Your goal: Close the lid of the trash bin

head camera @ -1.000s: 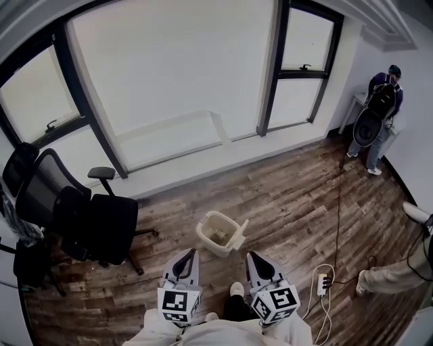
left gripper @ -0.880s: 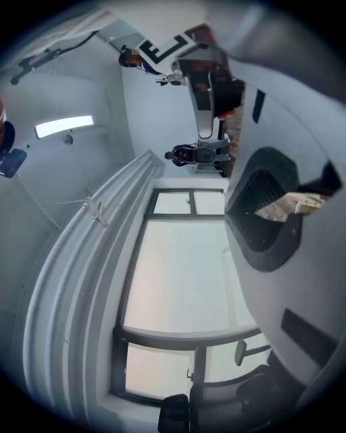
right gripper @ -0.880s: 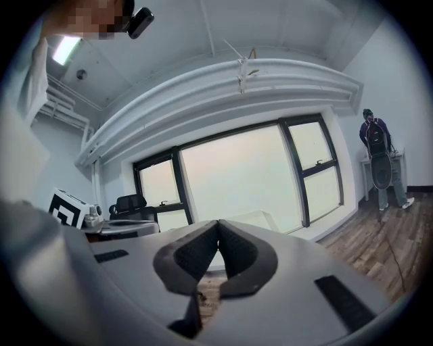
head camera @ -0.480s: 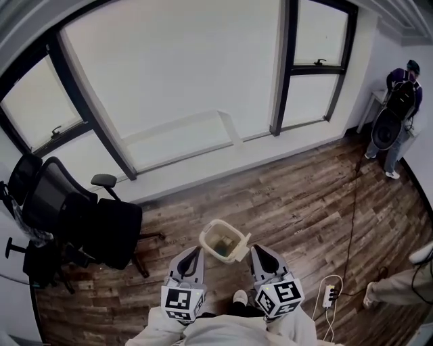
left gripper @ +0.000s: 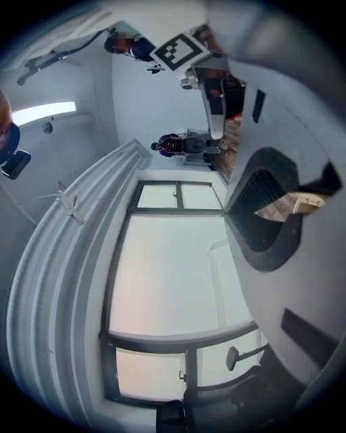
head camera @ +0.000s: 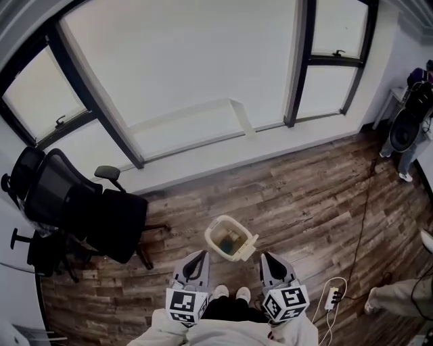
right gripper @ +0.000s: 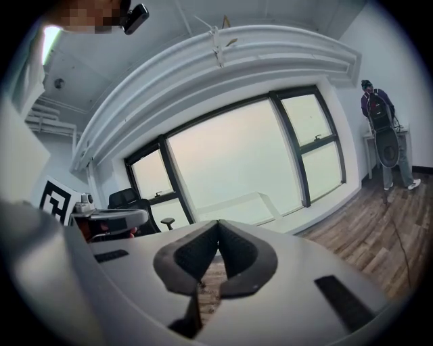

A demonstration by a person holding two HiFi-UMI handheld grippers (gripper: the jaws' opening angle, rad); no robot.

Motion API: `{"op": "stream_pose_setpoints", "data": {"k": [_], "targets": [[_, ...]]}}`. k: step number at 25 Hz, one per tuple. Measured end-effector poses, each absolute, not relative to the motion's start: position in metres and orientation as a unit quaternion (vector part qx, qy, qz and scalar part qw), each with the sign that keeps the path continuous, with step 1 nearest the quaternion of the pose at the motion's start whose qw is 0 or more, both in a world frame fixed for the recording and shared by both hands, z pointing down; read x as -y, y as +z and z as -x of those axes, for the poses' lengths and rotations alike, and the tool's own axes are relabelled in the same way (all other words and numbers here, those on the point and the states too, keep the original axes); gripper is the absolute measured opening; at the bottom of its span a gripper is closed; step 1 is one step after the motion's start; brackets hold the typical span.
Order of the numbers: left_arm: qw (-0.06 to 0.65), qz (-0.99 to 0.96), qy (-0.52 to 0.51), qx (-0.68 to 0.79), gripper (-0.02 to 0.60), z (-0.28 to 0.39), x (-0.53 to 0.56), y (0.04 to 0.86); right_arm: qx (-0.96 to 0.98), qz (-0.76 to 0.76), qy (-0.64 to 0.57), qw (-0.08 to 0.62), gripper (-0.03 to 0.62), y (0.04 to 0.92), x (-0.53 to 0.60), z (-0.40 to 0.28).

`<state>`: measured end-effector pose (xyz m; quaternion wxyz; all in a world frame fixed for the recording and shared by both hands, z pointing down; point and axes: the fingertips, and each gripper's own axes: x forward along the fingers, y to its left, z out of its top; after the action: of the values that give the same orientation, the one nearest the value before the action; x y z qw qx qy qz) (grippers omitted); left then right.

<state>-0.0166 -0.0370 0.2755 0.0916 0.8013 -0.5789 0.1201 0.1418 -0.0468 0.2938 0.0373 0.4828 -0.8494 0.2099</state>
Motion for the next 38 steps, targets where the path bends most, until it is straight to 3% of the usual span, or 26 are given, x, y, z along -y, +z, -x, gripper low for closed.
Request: {"op": "stream_pose_setpoints", "data": {"k": [15, 21, 34, 38], "targets": [[0.146, -0.808, 0.15, 0.55, 0.008, 0.04, 0.089, 0.382, 0.835, -0.489, 0.226, 0.112, 0.023, 0.391, 0.082, -0.113], [0.125, -0.804, 0.156, 0.56, 0.006, 0.049, 0.097, 0.443, 0.828, -0.495, 0.229, 0.13, 0.023, 0.451, 0.088, -0.118], [0.19, -0.793, 0.186, 0.548, 0.007, 0.036, 0.116, 0.581, 0.804, -0.503, 0.272, 0.163, 0.023, 0.606, 0.098, -0.134], [0.173, -0.795, 0.192, 0.548, 0.006, 0.036, 0.119, 0.624, 0.805, -0.496, 0.276, 0.174, 0.023, 0.647, 0.102, -0.13]]}}
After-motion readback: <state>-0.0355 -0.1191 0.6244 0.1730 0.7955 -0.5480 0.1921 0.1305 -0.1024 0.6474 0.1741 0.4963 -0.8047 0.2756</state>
